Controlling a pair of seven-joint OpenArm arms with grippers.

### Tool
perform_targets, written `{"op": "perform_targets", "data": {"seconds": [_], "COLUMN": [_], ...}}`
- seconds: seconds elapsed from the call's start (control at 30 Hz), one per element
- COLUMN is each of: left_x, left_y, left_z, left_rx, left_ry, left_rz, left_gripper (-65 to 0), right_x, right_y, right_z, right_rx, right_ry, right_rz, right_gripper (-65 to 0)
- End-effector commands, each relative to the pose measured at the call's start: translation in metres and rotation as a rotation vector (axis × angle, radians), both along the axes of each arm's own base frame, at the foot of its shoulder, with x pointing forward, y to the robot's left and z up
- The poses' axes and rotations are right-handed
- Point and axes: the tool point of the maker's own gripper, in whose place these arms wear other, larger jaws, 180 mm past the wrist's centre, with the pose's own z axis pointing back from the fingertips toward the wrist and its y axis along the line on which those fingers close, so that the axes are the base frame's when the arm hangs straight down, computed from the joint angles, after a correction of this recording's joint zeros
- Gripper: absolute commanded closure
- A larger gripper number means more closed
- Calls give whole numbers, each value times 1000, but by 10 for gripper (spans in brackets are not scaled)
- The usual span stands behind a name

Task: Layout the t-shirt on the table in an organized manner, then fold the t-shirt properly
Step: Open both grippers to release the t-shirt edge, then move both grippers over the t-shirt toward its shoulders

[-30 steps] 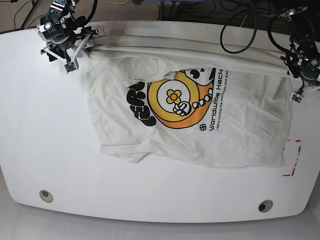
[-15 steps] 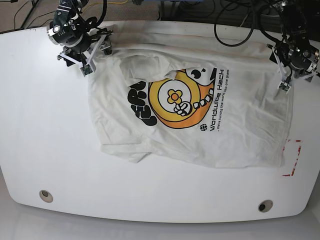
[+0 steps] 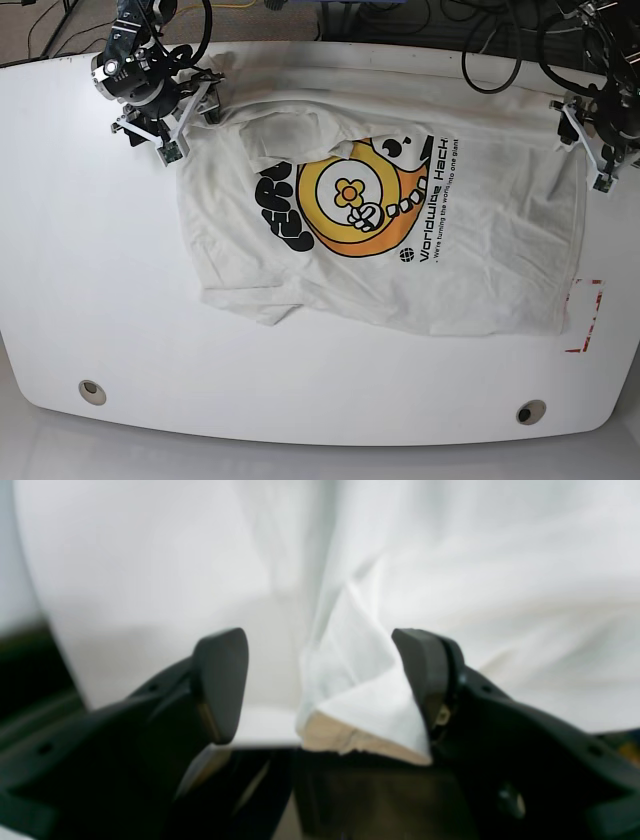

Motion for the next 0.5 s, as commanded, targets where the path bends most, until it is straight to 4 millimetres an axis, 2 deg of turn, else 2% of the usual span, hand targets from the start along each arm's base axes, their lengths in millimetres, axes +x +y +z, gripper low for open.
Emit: {"op": "perform_targets", "data": {"seconds": [0.0, 0.13, 0.47], "left_x": [0, 1, -10], "left_y": [11, 11, 41], "left_z": [14, 21, 40], "left_rx": [-3, -58, -45], "left_ry": [-41, -93, -169], "left_rz": [23, 40, 154], "left_gripper": [-408, -408, -408], "right_x": [5, 6, 7], "right_y": [-7, -9, -9], "right_z": [9, 9, 10], "right_rx": [-22, -27, -30], "right_ry": [-32, -32, -35], "right_rz": [10, 12, 13], "right_gripper": [-444, -444, -444]}}
